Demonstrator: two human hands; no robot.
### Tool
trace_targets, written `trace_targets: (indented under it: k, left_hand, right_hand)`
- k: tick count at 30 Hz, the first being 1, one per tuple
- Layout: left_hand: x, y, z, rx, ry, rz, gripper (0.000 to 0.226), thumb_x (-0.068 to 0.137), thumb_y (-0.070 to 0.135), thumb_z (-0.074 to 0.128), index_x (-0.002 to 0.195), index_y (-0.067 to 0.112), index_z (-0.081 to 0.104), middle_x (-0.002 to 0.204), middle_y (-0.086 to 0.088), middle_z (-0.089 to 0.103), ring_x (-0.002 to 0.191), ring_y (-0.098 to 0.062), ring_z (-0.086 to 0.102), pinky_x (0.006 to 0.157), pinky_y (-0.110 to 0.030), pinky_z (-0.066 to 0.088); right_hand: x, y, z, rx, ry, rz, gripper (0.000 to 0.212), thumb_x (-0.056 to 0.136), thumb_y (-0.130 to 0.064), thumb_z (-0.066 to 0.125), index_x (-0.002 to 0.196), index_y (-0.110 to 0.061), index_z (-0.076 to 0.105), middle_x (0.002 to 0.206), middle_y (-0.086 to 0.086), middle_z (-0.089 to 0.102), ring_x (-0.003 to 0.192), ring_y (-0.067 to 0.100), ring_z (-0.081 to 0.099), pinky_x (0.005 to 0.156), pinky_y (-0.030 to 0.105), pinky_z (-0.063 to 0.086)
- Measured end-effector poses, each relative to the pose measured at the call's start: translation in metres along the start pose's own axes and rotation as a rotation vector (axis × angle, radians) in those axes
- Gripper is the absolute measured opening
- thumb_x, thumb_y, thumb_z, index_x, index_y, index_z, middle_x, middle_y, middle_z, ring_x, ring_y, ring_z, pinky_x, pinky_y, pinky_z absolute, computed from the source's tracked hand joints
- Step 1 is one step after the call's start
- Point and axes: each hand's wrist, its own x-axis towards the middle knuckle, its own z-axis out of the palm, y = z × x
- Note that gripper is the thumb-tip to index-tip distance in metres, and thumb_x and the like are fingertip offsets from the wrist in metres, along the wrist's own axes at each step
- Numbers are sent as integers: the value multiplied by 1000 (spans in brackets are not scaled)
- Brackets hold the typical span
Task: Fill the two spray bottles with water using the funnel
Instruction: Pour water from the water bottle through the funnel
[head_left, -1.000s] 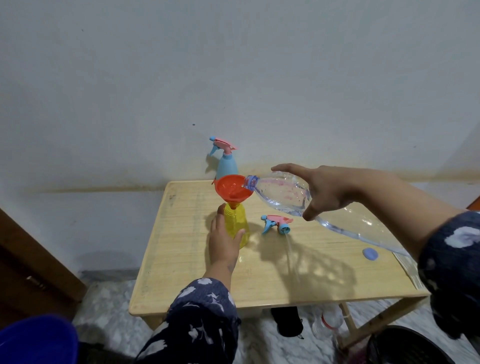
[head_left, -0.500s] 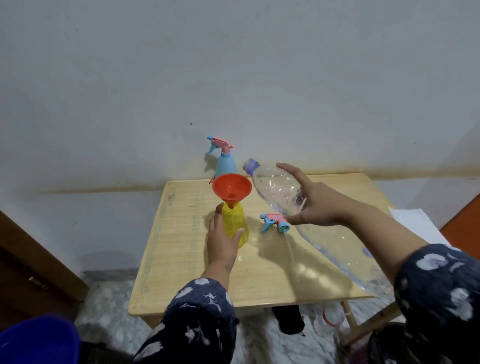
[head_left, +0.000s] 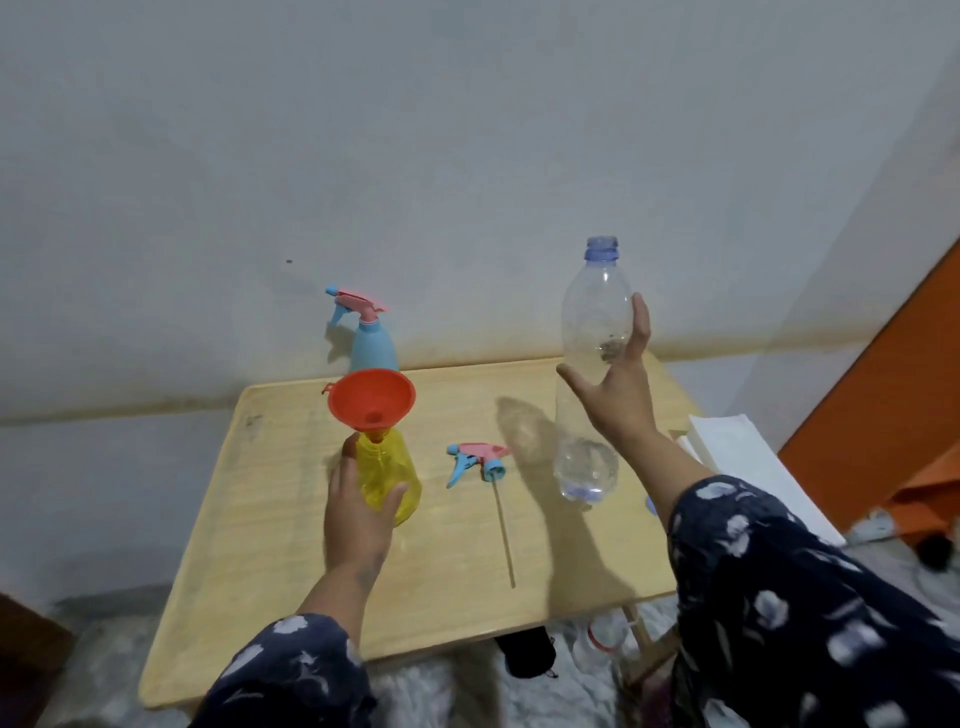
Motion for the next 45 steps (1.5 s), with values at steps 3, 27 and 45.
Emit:
trace_targets:
  k: [3,27,45]
  left_hand:
    - [1,-3,0,6,15,34,81,85,28,73,151,26,27,149,-3,39,132,-27,43,105,-42,40]
    - [3,9,-9,114,-46,18,78,84,28,74,149,15,31,145,-10,41,127,-33,46,98,-44,42]
    - [9,3,-18,156,-141,43,84,83,36,72,150,28,22,142,-1,39,120,-30,52,91,-44,48]
  right_hand:
    - [12,14,7,-3,102,45,108,77,-13,78,150,-21,-1,145,14,37,119,30,52,84,32,43]
    - [5,24,-6,-62,106,115,125,70,-18,84,148,-28,-13,160,8,10,142,28,31,98,34,41]
    - [-84,-82,92,83,-417,62,106,64,-36,87,147,-24,22,142,1,39,126,14,41,104,38,42]
